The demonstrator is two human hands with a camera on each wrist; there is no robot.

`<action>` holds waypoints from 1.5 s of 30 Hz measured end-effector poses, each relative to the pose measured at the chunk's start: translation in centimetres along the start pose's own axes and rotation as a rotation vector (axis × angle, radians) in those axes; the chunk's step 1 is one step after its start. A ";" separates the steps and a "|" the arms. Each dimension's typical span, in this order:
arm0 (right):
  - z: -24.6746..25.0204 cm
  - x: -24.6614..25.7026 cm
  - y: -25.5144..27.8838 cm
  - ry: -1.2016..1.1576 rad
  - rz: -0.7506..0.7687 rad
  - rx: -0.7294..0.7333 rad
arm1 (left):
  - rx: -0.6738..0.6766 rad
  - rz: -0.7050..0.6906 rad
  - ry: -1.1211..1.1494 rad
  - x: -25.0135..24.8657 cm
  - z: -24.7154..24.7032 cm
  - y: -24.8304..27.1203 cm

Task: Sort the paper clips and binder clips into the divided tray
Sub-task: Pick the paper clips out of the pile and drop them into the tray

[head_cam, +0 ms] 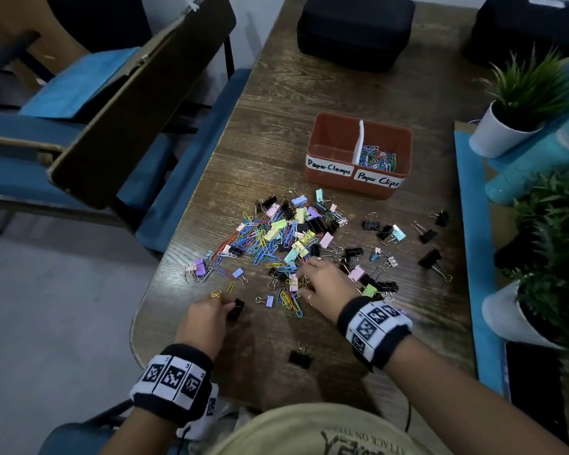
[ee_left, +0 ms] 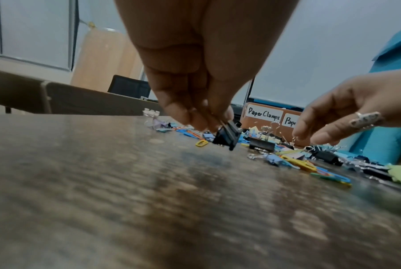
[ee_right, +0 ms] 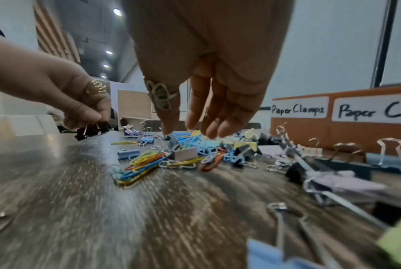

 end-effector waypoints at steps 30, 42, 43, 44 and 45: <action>-1.3 -0.1 0.0 0.001 0.095 0.020 | -0.007 -0.086 0.045 -3.3 -1.2 -1.9; -2.2 0.8 -1.7 0.210 0.187 0.117 | -0.230 -0.246 0.323 -4.5 3.0 0.1; -2.2 0.7 -1.8 0.211 0.173 0.117 | -0.267 -0.253 0.311 -4.3 3.2 0.1; -2.1 0.6 -1.8 0.207 0.158 0.115 | -0.304 -0.257 0.281 -4.2 3.4 0.1; -2.0 0.4 -1.8 0.197 0.147 0.112 | -0.332 -0.259 0.263 -4.0 3.7 0.0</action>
Point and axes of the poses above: each hand's wrist, its own y-axis away from the middle knuckle, its own z-axis out of the back of the hand, x = y × z, the point moved 8 cm from there along -y, towards the middle knuckle, and after that the axes turned 3 degrees about -y, right-handed, at the moved point
